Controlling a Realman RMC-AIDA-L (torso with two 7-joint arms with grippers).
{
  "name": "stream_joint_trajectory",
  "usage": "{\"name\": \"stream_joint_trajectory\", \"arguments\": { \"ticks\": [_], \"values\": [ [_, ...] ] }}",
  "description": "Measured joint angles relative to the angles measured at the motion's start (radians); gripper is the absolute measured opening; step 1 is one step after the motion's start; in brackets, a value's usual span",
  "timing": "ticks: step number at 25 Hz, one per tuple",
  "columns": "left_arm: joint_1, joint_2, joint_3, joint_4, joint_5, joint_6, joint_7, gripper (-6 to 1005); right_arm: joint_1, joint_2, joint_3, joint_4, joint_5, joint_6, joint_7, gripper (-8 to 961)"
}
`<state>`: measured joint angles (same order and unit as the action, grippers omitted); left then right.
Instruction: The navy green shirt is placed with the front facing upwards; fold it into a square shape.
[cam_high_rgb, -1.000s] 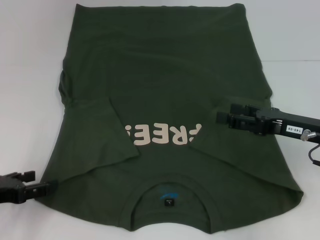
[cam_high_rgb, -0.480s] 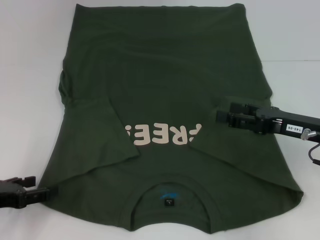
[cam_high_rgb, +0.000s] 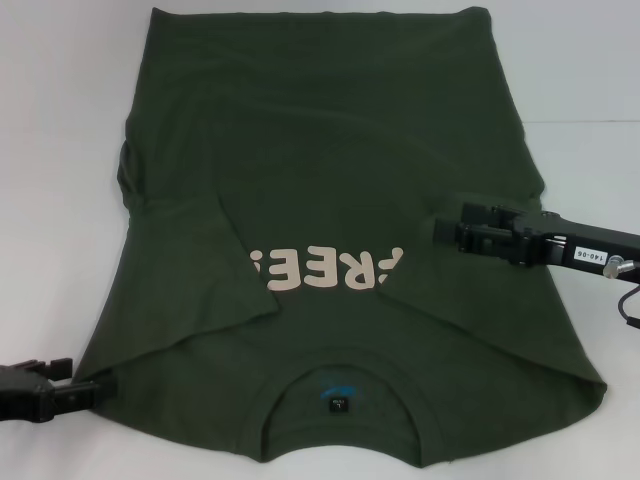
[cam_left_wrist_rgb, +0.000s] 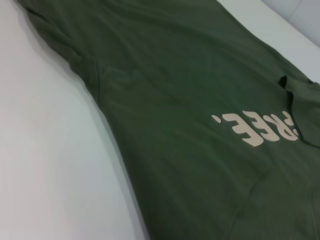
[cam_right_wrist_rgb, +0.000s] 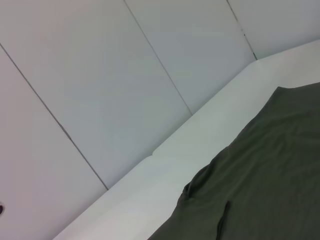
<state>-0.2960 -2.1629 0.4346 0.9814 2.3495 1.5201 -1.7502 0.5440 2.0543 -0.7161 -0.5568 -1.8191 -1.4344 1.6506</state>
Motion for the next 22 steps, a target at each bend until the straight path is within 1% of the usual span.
{"name": "stream_joint_trajectory", "arguments": {
  "ticks": [22],
  "values": [
    [-0.005,0.0,0.018,-0.001,0.007,0.013,0.0,876,0.002,0.0,0.004,0.0,0.0,0.0,0.002,912]
  ]
}}
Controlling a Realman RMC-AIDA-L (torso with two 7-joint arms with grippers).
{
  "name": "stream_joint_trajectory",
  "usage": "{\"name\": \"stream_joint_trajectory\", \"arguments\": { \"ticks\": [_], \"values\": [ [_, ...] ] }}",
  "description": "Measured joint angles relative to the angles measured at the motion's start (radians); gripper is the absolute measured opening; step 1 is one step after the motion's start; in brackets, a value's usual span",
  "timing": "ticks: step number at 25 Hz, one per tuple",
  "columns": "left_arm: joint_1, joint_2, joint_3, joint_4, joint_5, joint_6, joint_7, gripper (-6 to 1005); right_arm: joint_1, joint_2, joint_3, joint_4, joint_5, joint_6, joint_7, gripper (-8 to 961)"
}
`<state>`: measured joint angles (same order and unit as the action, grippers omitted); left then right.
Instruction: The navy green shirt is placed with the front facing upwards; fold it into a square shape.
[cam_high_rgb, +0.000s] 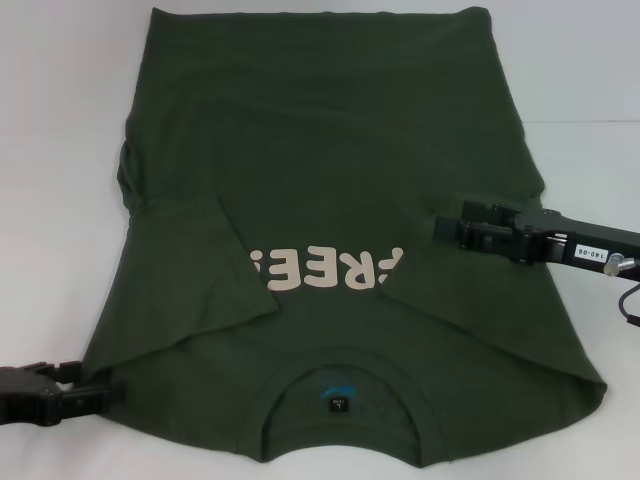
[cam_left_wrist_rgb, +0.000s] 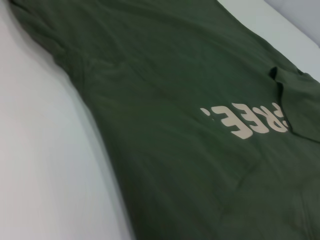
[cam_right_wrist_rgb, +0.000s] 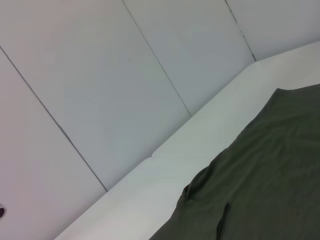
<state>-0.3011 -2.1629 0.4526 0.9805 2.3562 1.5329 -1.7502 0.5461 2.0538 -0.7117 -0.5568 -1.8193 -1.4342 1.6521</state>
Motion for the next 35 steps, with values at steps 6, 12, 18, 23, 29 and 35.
{"name": "stream_joint_trajectory", "arguments": {
  "ticks": [6,12,18,23,29,35],
  "values": [
    [-0.01,0.0,0.017,-0.015,0.001,0.001,0.0,876,0.0,0.0,0.0,0.0,0.0,-0.001,0.0,910],
    [-0.011,0.0,0.015,-0.009,0.001,0.003,0.0,875,-0.002,0.0,0.005,0.0,0.0,-0.003,0.0,909],
    [-0.002,0.001,0.006,0.02,0.003,0.003,-0.009,875,-0.003,0.0,0.011,0.0,0.0,-0.003,0.0,908],
    [0.0,0.003,-0.005,0.026,0.022,0.001,-0.018,875,-0.003,0.001,0.012,0.0,0.0,-0.003,0.0,907],
    [0.0,0.002,-0.005,0.026,0.03,-0.003,-0.023,876,-0.003,0.002,0.012,0.0,0.0,-0.002,0.0,906],
    [0.001,0.001,0.002,0.019,0.032,-0.005,-0.023,876,-0.003,0.002,0.012,0.0,0.0,-0.002,0.0,904]
  ]
}}
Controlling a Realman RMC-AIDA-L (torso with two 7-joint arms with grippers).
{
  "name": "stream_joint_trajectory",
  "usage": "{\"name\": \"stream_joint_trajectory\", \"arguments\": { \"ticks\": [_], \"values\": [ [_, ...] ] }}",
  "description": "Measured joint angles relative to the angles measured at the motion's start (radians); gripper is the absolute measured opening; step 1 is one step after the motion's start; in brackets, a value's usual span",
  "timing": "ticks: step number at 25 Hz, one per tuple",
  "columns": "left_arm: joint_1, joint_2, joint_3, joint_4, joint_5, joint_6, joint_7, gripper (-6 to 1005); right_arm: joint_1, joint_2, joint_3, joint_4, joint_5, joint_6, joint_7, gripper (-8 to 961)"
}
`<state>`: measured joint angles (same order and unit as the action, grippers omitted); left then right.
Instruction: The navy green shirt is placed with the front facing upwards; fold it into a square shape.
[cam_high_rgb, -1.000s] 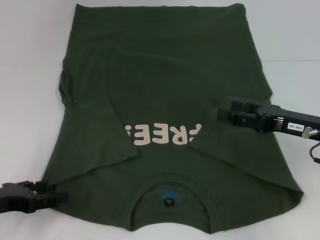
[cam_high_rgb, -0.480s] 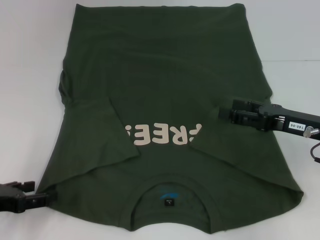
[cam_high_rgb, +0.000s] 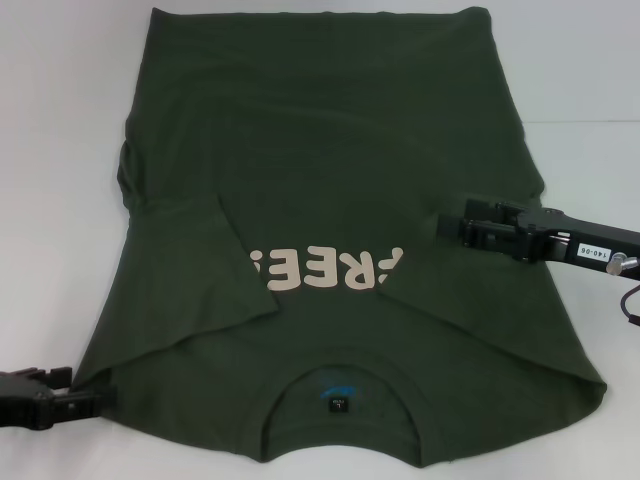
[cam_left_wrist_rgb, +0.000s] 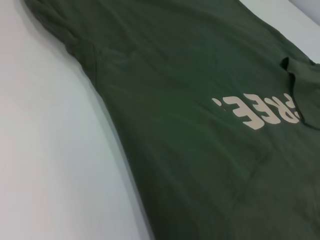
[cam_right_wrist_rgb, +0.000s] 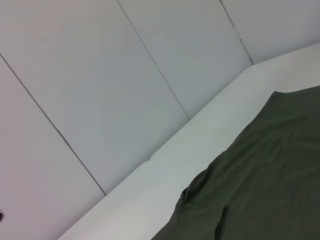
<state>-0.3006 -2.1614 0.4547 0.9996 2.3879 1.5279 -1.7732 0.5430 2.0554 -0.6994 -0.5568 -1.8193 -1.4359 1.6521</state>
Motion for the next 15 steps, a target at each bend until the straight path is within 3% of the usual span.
{"name": "stream_joint_trajectory", "arguments": {
  "ticks": [15],
  "values": [
    [-0.025,-0.001,0.041,-0.019,0.01,0.02,0.0,876,-0.007,0.002,0.0,0.0,0.0,-0.01,0.0,901]
  ]
}}
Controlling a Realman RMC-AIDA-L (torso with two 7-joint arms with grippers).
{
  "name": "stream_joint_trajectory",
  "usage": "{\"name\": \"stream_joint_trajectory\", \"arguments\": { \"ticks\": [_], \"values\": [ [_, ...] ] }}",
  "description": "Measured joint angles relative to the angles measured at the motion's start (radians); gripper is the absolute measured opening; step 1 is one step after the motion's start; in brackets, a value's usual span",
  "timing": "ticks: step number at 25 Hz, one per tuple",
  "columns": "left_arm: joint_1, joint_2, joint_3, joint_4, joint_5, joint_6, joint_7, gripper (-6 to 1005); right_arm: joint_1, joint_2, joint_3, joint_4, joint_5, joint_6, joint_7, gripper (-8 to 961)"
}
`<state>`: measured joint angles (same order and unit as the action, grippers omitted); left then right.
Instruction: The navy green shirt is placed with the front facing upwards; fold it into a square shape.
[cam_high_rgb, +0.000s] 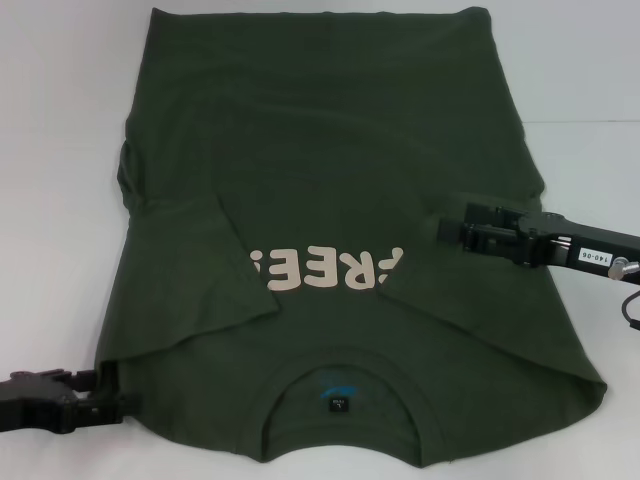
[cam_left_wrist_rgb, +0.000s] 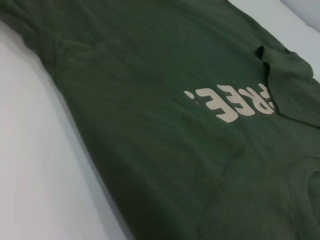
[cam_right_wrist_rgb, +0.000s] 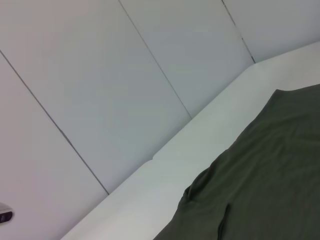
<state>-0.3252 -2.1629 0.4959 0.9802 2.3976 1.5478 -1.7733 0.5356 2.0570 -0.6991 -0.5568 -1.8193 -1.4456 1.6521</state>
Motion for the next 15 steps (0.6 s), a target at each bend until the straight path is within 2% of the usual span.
{"name": "stream_joint_trajectory", "arguments": {
  "ticks": [15],
  "values": [
    [-0.04,0.0,0.03,-0.033,-0.006,0.008,0.0,876,-0.006,0.0,0.013,0.0,0.0,-0.01,0.0,898]
  ]
}}
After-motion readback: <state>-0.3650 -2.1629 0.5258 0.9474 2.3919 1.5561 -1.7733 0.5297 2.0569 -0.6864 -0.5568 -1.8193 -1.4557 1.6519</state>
